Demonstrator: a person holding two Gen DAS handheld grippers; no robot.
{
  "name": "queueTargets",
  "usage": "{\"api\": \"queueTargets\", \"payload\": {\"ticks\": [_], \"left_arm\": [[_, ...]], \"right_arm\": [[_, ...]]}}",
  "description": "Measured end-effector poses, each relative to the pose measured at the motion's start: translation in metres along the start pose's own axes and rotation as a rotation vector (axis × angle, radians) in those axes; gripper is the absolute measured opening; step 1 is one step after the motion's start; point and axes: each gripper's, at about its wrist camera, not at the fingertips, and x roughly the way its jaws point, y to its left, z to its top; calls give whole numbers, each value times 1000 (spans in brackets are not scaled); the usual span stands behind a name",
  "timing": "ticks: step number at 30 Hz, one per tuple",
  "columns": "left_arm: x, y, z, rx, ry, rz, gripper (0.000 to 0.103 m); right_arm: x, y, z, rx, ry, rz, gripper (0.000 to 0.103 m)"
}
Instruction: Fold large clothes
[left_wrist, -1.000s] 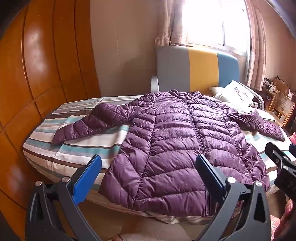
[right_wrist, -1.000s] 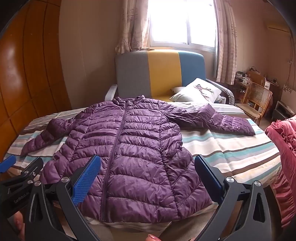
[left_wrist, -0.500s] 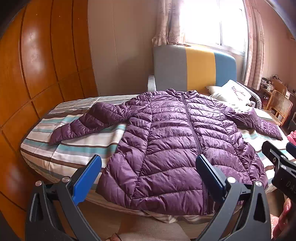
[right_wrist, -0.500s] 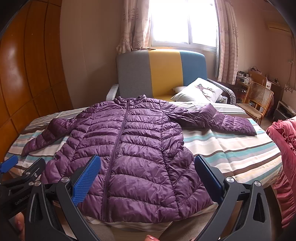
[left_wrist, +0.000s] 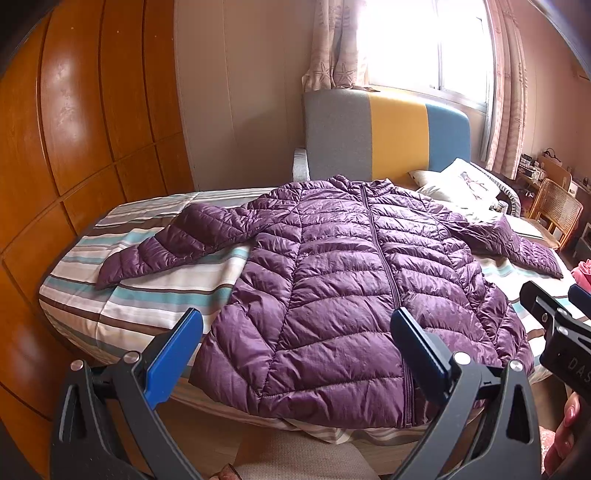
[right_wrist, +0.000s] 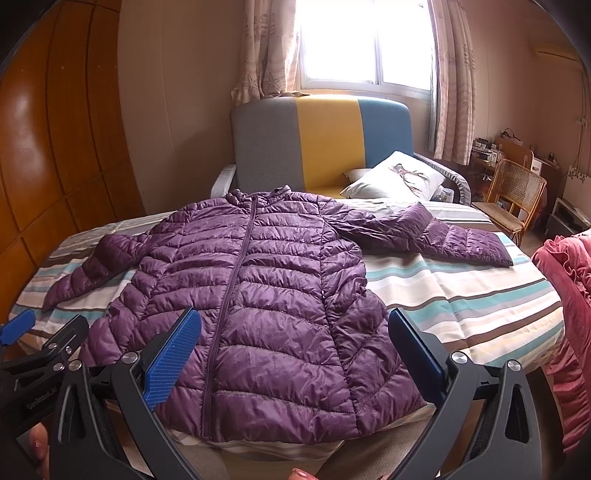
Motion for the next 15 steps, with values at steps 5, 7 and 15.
{"api": "queueTargets", "payload": {"ticks": [5,7,15], "left_arm": [[0,-1,-1,-1,2,-7,101],[0,-1,0,-1,2,-6,101],[-1,0,0,-3,1,-13,101]], "right_arm": [[0,0,0,1,0,0,100],[1,0,-1,2,1,2,100],[1,-1,-2,-1,9,2,100]]}}
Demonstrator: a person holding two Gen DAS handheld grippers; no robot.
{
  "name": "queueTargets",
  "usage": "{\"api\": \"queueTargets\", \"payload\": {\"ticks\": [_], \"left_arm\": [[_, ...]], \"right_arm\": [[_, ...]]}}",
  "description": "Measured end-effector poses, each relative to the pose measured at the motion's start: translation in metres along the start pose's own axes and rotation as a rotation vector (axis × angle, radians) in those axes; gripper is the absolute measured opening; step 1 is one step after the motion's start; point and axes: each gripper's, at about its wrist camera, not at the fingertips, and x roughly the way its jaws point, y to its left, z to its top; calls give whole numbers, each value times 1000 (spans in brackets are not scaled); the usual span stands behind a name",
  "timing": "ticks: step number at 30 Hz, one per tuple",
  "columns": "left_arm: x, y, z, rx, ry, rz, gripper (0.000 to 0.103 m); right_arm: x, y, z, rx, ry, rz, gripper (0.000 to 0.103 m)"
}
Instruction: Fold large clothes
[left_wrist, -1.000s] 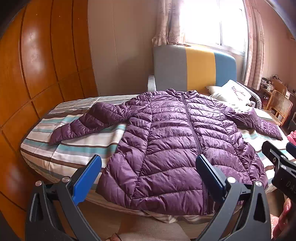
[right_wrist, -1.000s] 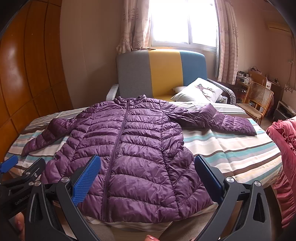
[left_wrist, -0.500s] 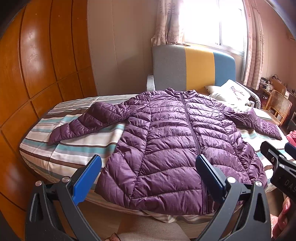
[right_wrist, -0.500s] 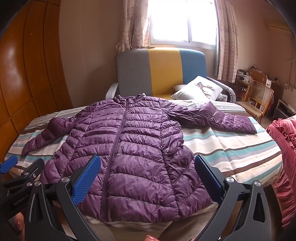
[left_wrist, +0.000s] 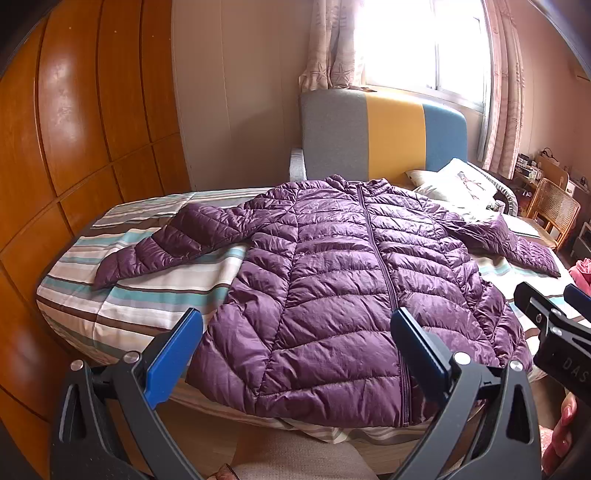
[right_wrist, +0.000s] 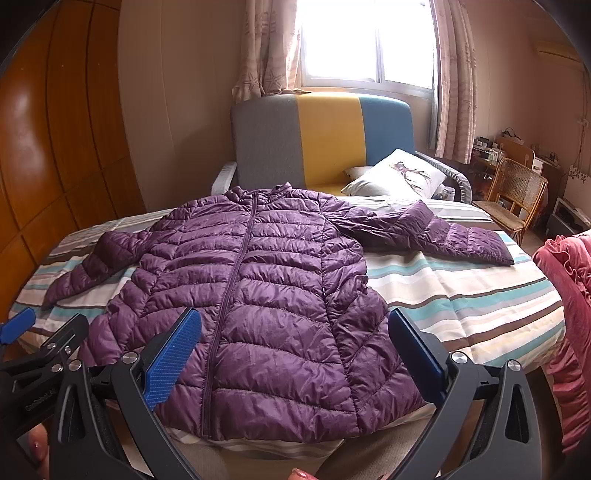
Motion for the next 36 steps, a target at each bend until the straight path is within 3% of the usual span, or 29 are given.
{"api": "queueTargets", "payload": {"ticks": [36], "left_arm": [[12,1,-3,11,34,-15,101]], "right_arm": [[13,-2,-2,-8,39,4,100]]}}
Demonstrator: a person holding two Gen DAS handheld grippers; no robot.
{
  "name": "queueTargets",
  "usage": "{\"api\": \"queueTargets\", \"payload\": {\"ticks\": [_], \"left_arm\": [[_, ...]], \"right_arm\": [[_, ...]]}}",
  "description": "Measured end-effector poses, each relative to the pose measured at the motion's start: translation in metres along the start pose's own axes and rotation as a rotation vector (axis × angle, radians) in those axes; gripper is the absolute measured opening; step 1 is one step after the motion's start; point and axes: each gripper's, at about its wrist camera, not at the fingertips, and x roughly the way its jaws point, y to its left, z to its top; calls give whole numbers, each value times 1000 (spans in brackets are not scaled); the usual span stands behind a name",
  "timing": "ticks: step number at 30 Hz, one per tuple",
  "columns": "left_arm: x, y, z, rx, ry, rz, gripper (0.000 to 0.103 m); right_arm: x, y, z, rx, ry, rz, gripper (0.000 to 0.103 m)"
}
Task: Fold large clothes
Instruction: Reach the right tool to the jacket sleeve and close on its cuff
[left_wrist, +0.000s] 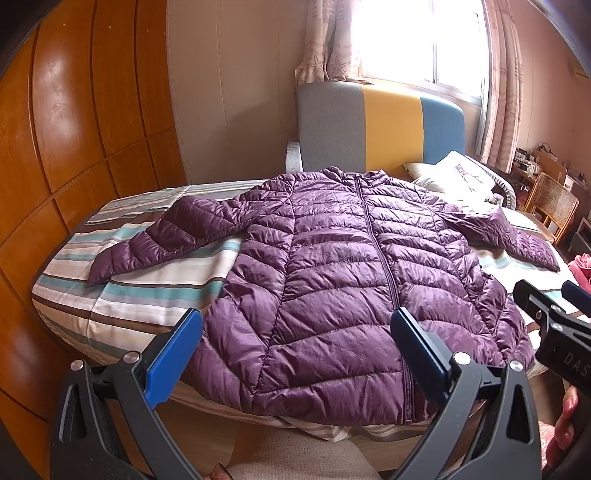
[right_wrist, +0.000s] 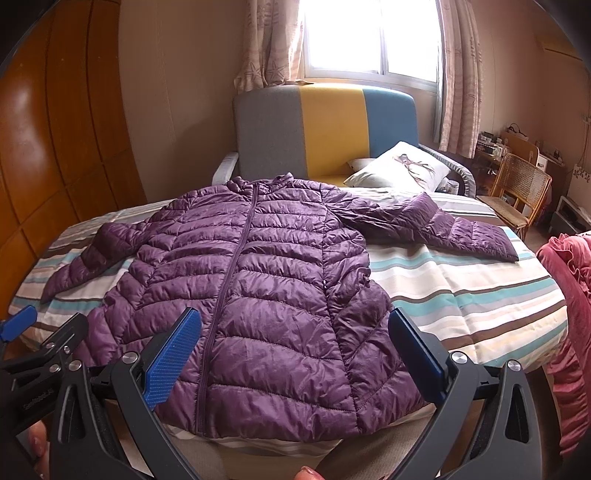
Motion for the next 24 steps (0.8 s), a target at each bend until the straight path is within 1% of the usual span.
{"api": "queueTargets", "payload": {"ticks": [6,8,10,12,13,14,15,16,18,19,21,24], "left_arm": [[15,5,1,-4,31,11,101],[22,8,3,3,42,28,101],[33,13,5,-1,56,24,101],[43,20,7,-19,69,9,101],[51,24,9,-32,76,6,101],[58,28,11,-39,80,16,101],[65,29,13,-37,86,35,101],[72,30,16,-30,96,61,101],[86,34,22,-20,95,94,101],[93,36,25,-17,89,113,101],[105,40,30,-22,83,138,101],[124,47,38,-29,74,181,101]], "right_arm": [[17,-11,5,15,26,-13,100],[28,-17,9,24,37,-15,100],[42,-27,13,26,29,-6,100],[62,-39,16,16,47,57,100],[77,-48,17,18,83,124,100],[90,-55,17,23,119,160,100],[103,-64,17,34,159,161,100],[114,-71,17,43,190,150,100],[135,-92,19,72,231,76,100],[146,-107,21,101,243,30,100],[164,-139,24,180,258,-21,100],[188,-191,33,291,264,-125,100]]}}
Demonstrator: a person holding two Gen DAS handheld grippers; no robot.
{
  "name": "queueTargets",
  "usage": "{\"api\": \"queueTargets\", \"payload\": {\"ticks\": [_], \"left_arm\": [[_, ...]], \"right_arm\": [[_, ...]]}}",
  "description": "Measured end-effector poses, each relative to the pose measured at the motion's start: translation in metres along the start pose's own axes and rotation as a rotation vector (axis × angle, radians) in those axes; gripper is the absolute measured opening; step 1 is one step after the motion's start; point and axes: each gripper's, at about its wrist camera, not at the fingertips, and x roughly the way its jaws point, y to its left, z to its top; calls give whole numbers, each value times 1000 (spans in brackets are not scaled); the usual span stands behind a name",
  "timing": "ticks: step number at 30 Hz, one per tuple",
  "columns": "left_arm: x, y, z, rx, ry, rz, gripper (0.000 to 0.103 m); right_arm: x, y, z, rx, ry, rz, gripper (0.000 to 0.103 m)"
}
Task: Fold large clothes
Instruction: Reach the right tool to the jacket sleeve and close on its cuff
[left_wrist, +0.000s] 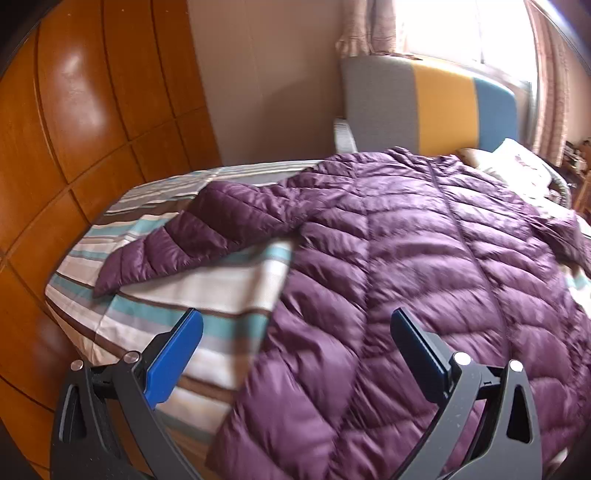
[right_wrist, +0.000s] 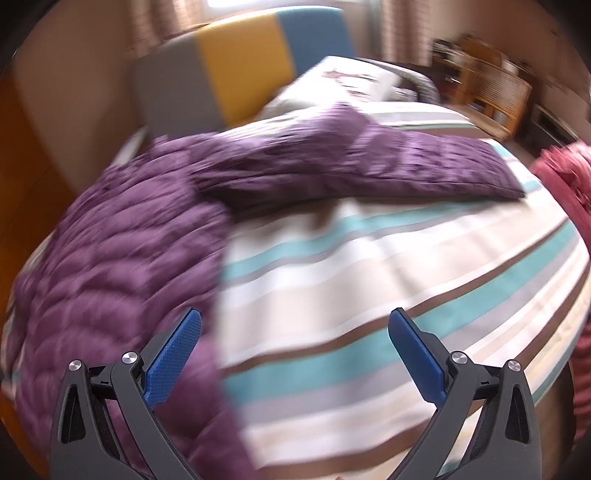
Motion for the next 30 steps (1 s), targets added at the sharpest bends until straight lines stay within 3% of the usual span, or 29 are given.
{"api": "queueTargets", "payload": {"ticks": [3,6,8,13,18,26,30], "left_arm": [[18,1,9,11,-2,30,101],[32,4,16,-14,25,-5,101],[41,8,21,-52,34,-22,101],[54,-2,27,-27,32,4,101],[63,-20,31,17,0,-13,101],[89,-42,18,82,38,-13,101],[104,-45,5,93,80,-10,101]], "right_arm": [[20,-50,28,160,-14,-31,100],[38,-94,49,307,-15,-52,98],[45,-116,58,385,-22,-67,92],[59,-151,77,509,-55,-94,92],[79,-172,83,632,-42,-104,91],[95,-176,104,667,-91,-167,83],[103,-184,109,694,-101,-191,66]]}}
